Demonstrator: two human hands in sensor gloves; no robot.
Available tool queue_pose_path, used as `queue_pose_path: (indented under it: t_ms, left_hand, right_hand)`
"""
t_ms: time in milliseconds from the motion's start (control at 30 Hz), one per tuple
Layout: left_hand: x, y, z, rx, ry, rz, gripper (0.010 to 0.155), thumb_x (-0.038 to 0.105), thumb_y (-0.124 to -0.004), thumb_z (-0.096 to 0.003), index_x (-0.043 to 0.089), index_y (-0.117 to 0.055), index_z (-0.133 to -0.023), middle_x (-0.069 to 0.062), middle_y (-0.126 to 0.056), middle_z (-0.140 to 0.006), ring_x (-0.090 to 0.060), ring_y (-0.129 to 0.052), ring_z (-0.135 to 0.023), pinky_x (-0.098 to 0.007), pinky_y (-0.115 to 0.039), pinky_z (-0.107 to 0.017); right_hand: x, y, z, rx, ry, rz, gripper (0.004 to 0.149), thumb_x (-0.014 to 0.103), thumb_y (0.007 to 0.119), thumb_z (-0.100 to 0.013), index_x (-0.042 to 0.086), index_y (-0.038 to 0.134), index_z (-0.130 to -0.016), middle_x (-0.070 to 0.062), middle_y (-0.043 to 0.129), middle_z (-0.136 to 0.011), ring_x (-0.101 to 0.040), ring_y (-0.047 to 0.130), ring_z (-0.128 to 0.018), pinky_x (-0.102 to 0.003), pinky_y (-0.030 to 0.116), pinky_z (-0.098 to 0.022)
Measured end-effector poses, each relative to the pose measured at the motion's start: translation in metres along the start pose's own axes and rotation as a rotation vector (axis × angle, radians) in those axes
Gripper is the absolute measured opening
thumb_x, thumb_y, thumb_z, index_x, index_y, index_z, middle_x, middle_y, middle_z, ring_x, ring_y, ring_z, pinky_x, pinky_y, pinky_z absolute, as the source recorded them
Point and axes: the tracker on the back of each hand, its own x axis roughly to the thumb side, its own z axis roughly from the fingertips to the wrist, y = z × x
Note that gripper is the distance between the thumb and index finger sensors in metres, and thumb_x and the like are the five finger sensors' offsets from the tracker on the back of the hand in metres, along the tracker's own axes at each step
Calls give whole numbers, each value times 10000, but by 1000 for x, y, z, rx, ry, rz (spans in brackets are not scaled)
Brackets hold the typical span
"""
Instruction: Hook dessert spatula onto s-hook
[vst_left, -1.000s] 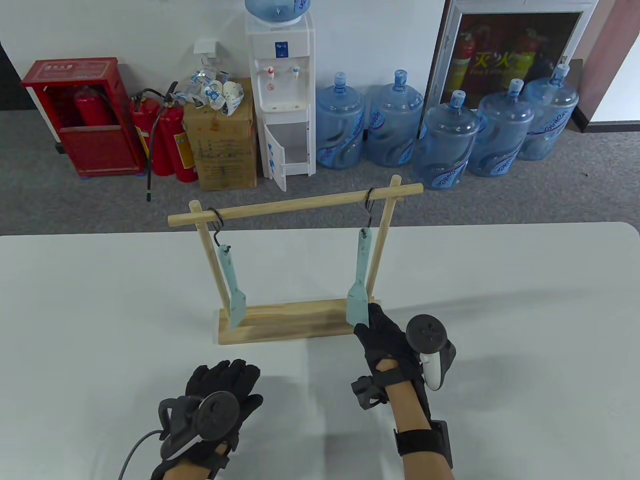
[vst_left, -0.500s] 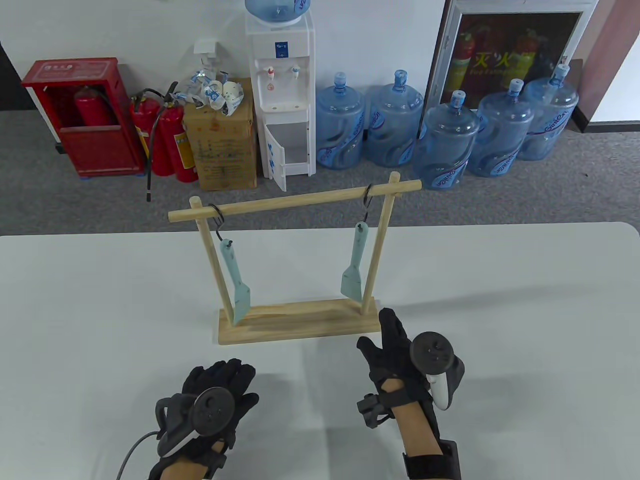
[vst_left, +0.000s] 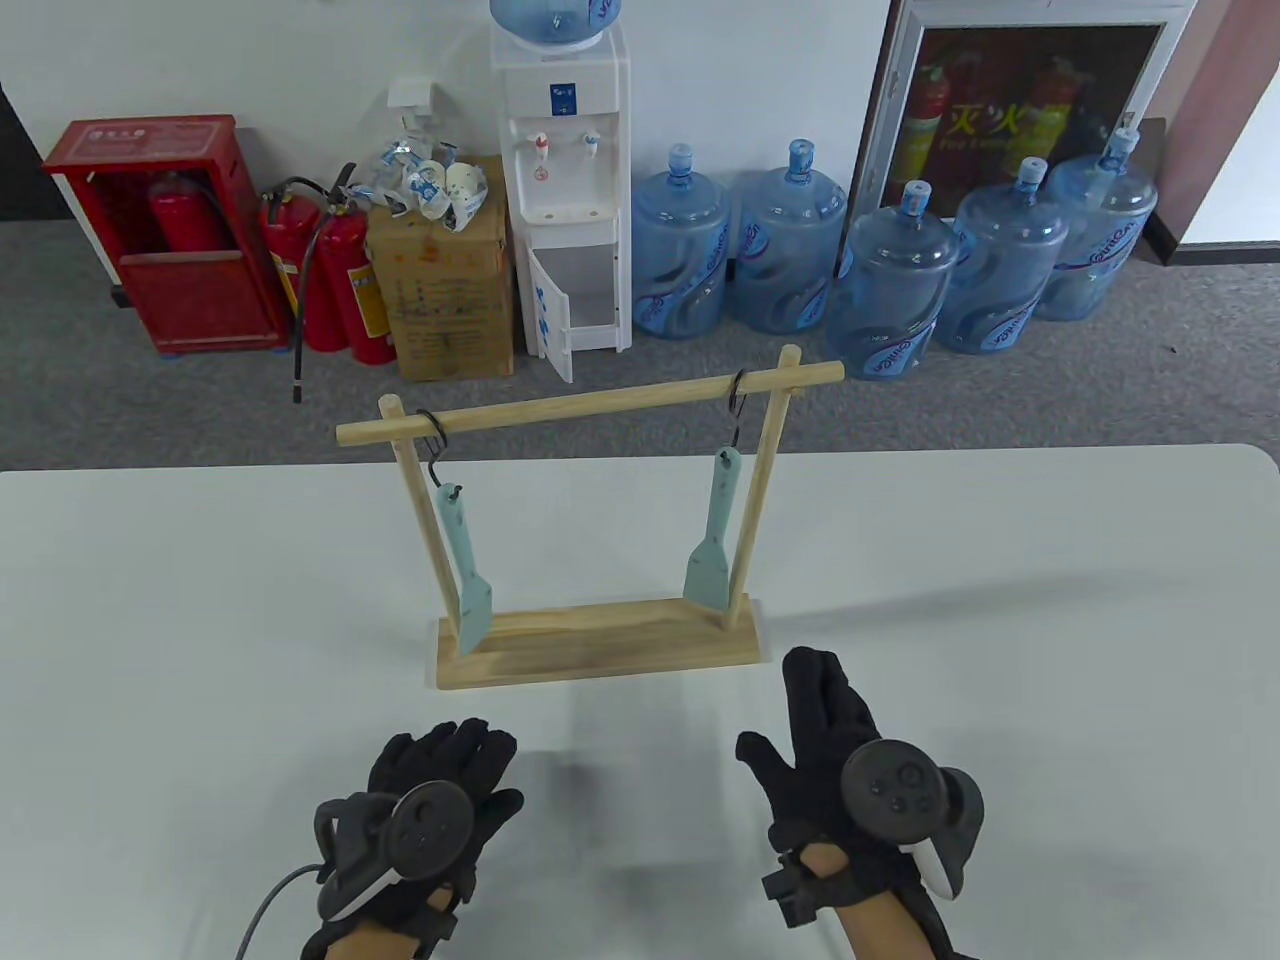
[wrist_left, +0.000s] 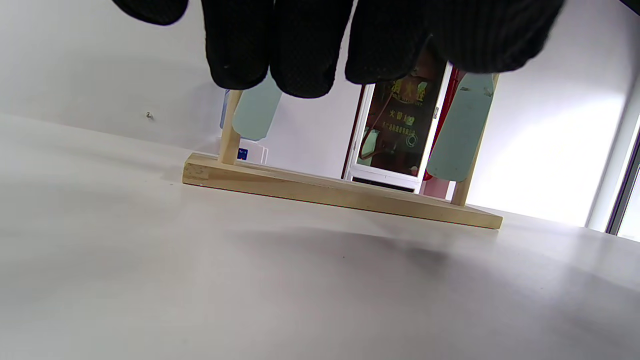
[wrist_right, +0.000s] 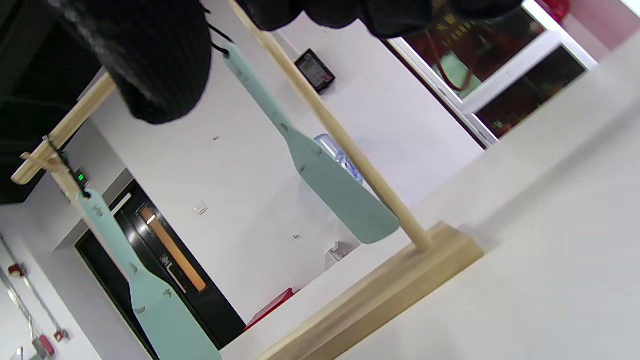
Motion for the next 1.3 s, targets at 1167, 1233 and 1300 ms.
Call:
queue_pose_path:
  t_ms: [1167, 1233, 1300]
  left_hand:
    - [5, -4, 2, -3, -13, -29, 606, 567, -730, -457, 327, -702, -1012, -58, -756, -1086, -394, -743, -989, -663, -464, -755]
    - [6, -4, 1, -3, -14, -31, 605, 568, -729, -457, 329, -702, -1012, -55, -755, -1086, -394, -741, -990, -663, -464, -756]
    - [6, -5, 1, -5, -14, -31, 605, 567, -729, -457, 329, -701, -1012, -57, -756, -1086, -394, -741, -990, -663, -463, -756]
  right_hand:
    - [-19, 47, 39, 193, -95, 428, 857, 509, 812, -431, 201, 359, -1090, -106, 276, -1092, -426, 424, -1023, -647, 402, -698]
    - [-20, 47, 39, 194, -90, 426, 855, 509, 811, -431, 201, 361, -1090, -105, 279, -1092, -428, 423, -1022, -648, 402, -697]
    - [-20, 45, 38, 194, -88, 408, 854, 510, 810, -431, 200, 363, -1089, -106, 282, -1092, -427, 428, -1021, -647, 404, -697]
